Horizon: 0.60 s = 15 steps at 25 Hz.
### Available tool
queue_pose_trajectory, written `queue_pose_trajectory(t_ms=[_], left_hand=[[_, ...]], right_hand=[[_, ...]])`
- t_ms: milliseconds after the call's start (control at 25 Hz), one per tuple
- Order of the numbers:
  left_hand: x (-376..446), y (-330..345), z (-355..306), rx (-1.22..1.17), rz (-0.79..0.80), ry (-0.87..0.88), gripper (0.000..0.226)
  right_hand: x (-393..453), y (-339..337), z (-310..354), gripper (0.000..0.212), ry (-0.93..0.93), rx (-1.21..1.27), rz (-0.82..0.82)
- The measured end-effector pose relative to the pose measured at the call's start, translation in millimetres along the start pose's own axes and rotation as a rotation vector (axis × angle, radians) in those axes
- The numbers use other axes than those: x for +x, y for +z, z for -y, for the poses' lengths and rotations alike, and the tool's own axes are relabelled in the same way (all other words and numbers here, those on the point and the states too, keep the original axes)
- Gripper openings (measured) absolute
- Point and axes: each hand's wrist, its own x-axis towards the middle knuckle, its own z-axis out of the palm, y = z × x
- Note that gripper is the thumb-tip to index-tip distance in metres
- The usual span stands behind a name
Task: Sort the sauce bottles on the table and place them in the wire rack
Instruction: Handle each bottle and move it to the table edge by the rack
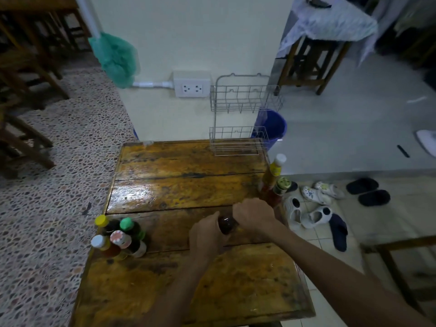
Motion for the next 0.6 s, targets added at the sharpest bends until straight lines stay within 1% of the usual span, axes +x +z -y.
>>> queue_pose_trajectory(t_ms=[40, 80, 120, 160, 200, 240, 280, 320, 360, 440, 520, 560, 600], left_hand=[[1.0, -3.9, -0.3, -0.068, 0.055, 0.001, 0.045], [4.5, -10.1, 0.4, -0.212, 0.149, -0.017, 0.048], [9.4, -17.1, 3.3, -0.369, 0.276, -0.030, 0.046], [14.4, -24.3, 4.6, -0.483, 0.389, -0.013, 0.040], [19.3, -31.6, 4.2, -0.509, 0.475, 0.024, 0.035], [22.8, -38.9, 1.9, -0.489, 0.537, 0.062, 0.033], [25.7, -43.4, -1.4, -0.463, 0.560, 0.096, 0.032], [28.4, -45.8, -4.0, -0.441, 0.559, 0.109, 0.032], [30.8, -44.9, -5.8, -0.441, 0.547, 0.104, 0.031], [31.8, -41.2, -12.4, -0.353, 0.471, 0.076, 0.033], [29.3, -33.6, -19.0, -0.096, 0.335, 0.053, 0.038], [27.1, -27.1, -19.4, 0.028, 0.265, 0.052, 0.041], [25.0, -21.7, -19.5, 0.085, 0.217, 0.060, 0.043]], right_hand=[[-4.0, -3.8, -0.8, 0.043, 0.030, 0.096, -0.018], [-7.3, -4.4, -3.4, 0.045, -0.035, 0.115, -0.158], [-9.3, -2.8, -6.0, 0.042, -0.177, 0.047, -0.306], [-11.4, -3.8, -10.8, 0.038, -0.355, -0.011, -0.418], [-12.3, -5.4, -19.2, 0.036, -0.518, -0.049, -0.488], [-11.9, -8.0, -26.9, 0.035, -0.613, -0.066, -0.505], [-10.3, -10.4, -33.0, 0.034, -0.647, -0.063, -0.499], [-9.1, -13.0, -34.3, 0.033, -0.619, -0.042, -0.476], [-8.9, -14.2, -33.7, 0.031, -0.552, -0.013, -0.462], [-9.0, -11.8, -26.4, 0.023, -0.371, 0.001, -0.405], [-5.5, -2.2, -21.1, 0.017, -0.210, 0.021, -0.206], [-2.0, 1.2, -20.3, 0.022, -0.100, 0.074, -0.090], [0.2, 2.7, -20.6, 0.028, 0.006, 0.162, -0.007]])
